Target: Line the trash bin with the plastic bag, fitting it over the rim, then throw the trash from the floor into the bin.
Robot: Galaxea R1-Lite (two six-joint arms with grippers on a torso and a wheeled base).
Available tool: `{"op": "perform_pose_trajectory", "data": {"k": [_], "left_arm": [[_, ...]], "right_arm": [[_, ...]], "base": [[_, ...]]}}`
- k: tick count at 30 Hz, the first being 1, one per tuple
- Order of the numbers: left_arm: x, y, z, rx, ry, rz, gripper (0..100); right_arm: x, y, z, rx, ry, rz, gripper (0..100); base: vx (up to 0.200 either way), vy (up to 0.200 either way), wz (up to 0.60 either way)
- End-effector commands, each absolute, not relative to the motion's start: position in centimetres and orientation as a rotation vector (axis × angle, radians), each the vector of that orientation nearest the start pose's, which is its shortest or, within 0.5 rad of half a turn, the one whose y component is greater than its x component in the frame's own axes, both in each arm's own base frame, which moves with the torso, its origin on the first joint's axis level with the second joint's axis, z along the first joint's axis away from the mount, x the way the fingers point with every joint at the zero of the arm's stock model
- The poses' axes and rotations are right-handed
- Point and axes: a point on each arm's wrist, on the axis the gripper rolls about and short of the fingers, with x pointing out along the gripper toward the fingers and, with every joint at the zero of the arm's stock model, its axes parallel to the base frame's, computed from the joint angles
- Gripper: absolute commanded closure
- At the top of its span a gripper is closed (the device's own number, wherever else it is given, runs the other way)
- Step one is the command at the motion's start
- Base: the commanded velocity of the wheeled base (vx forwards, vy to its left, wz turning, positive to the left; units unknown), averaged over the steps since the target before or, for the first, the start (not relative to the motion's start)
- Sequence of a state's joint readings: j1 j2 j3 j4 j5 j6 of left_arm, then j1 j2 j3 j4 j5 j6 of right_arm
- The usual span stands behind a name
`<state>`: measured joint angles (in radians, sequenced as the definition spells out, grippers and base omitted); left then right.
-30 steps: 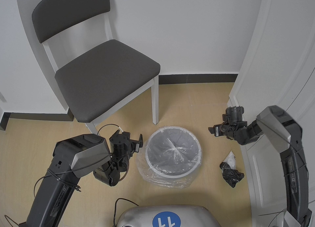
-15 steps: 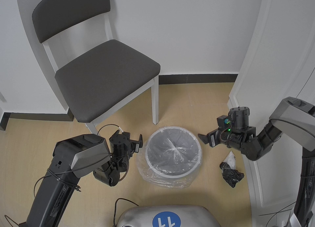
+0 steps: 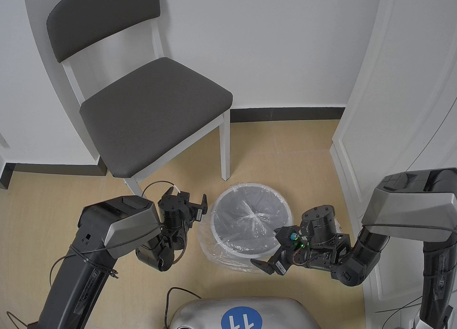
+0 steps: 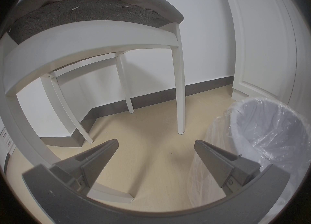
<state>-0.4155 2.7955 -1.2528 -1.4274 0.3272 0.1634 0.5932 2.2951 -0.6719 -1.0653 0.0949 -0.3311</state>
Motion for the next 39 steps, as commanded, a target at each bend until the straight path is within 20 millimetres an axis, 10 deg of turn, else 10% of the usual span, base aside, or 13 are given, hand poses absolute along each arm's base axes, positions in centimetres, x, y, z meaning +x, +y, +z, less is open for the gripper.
{"op": "perform_pose_trajectory", "data": {"k": [1,12,27,28,39], "left_arm": [[42.7,-18.1,-8.3,0.206,0.101,-0.098,0],[42.8,-17.9,-8.4,0.206,0.101,-0.096,0],[42.8,-17.9,-8.4,0.206,0.103,-0.096,0],[42.8,-17.9,-8.4,0.206,0.103,-0.096,0],[42.8,-17.9,-8.3,0.204,0.102,-0.096,0]], "right_arm": [[29.3,20.6,-2.8,-0.458,0.474,0.779,0],[34.1,21.8,-5.1,-0.452,0.465,0.738,0],[34.3,21.2,-5.4,-0.454,0.483,0.725,0],[34.3,21.2,-5.4,-0.454,0.483,0.725,100],[33.5,20.7,-4.7,-0.454,0.488,0.725,100]], "base": [[0.0,0.0,0.0],[0.0,0.0,0.0],[0.0,0.0,0.0],[0.0,0.0,0.0],[0.0,0.0,0.0]]}}
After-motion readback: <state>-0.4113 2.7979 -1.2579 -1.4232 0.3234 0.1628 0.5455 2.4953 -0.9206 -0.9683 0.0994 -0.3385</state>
